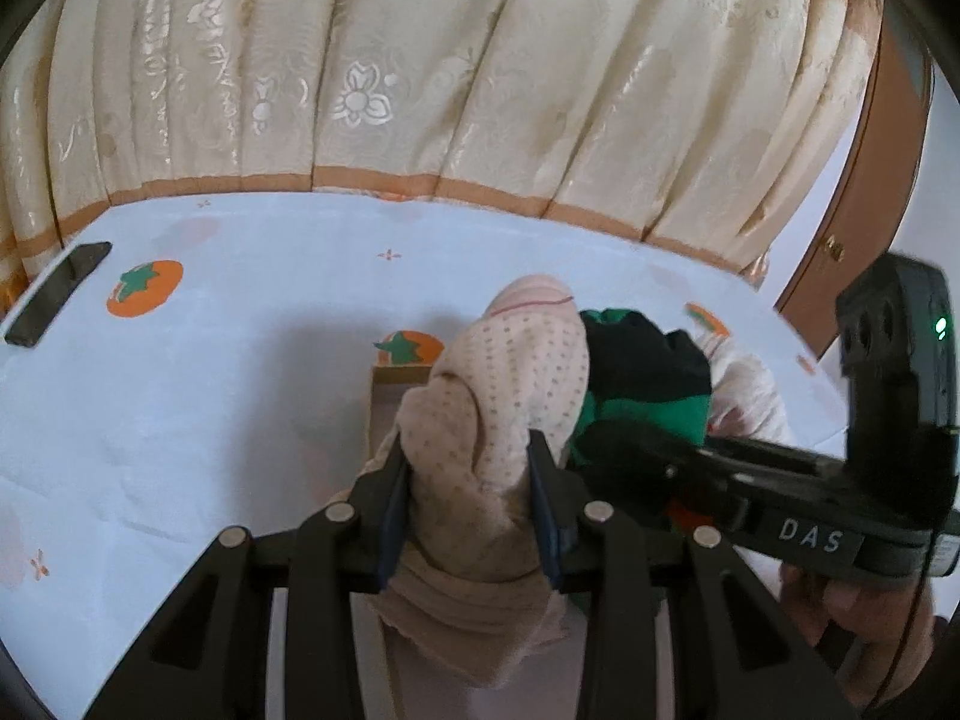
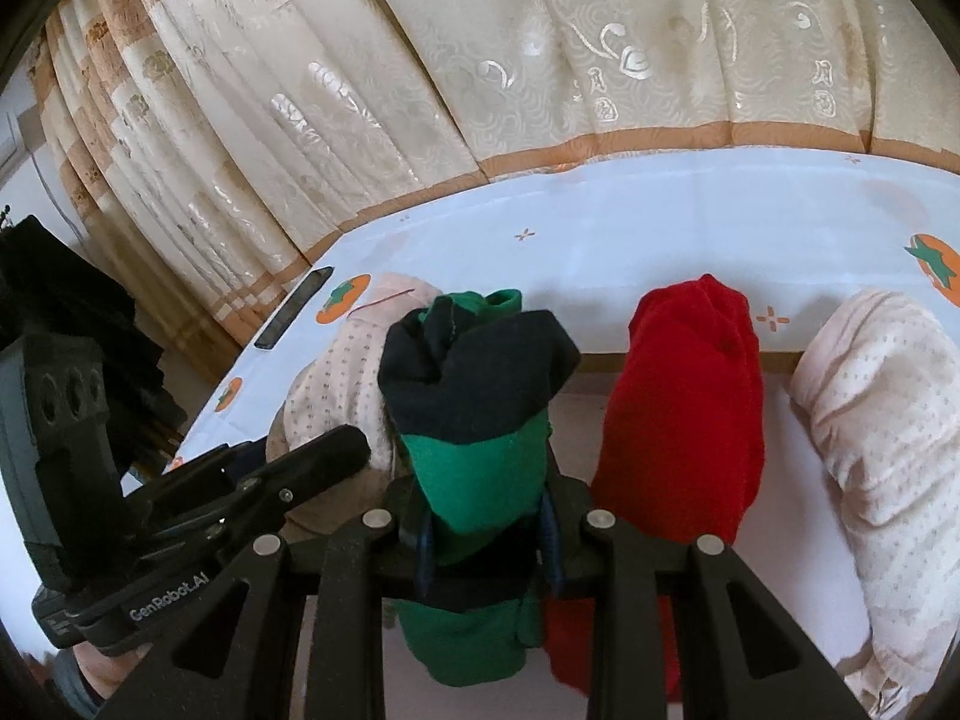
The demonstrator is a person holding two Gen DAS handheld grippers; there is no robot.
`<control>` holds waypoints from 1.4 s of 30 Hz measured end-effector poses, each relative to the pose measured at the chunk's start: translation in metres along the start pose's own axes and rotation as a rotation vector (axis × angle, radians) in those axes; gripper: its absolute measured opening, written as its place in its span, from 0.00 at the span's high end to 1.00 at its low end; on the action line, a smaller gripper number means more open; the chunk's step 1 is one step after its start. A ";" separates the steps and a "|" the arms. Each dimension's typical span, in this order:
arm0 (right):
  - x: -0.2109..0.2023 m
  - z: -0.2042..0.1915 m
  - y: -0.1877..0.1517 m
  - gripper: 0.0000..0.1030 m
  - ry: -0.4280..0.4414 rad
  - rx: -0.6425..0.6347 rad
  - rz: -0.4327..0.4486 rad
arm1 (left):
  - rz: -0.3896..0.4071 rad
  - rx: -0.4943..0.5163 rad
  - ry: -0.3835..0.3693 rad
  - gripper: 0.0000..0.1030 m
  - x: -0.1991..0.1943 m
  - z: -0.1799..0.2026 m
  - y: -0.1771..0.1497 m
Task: Take underwear out of drawer
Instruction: 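Lower cream dotted garment into tray, open left gripper while right gripper releases green-black sock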
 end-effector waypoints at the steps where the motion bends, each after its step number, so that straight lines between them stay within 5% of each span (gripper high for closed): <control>1: 0.001 0.001 0.000 0.71 -0.003 0.000 0.000 | -0.004 0.005 0.004 0.66 0.002 0.000 0.000; 12: 0.015 0.005 0.003 0.71 -0.040 -0.021 -0.025 | -0.074 0.020 0.028 0.65 0.018 0.003 0.001; 23: 0.014 0.007 0.001 0.68 -0.004 -0.010 -0.035 | -0.051 0.019 0.026 0.58 0.013 0.004 0.003; 29: 0.009 0.005 0.001 0.56 -0.017 -0.013 -0.015 | -0.023 0.043 0.035 0.56 0.002 0.007 0.006; 33: 0.001 0.005 0.004 0.48 -0.020 -0.009 0.009 | 0.005 0.050 0.039 0.46 -0.009 0.009 0.009; 42: -0.015 -0.001 0.000 0.45 -0.028 -0.027 0.046 | 0.034 0.066 0.022 0.45 -0.026 0.019 0.007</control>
Point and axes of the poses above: each gripper's, at about its wrist camera, not at the fingertips, and x roughly the way its jaws point, z to its right, y to its top, the point moved 6 cm from there along x, roughly the way its jaws point, and after that the axes turned 8 degrees about x, right-handed, at the moved point
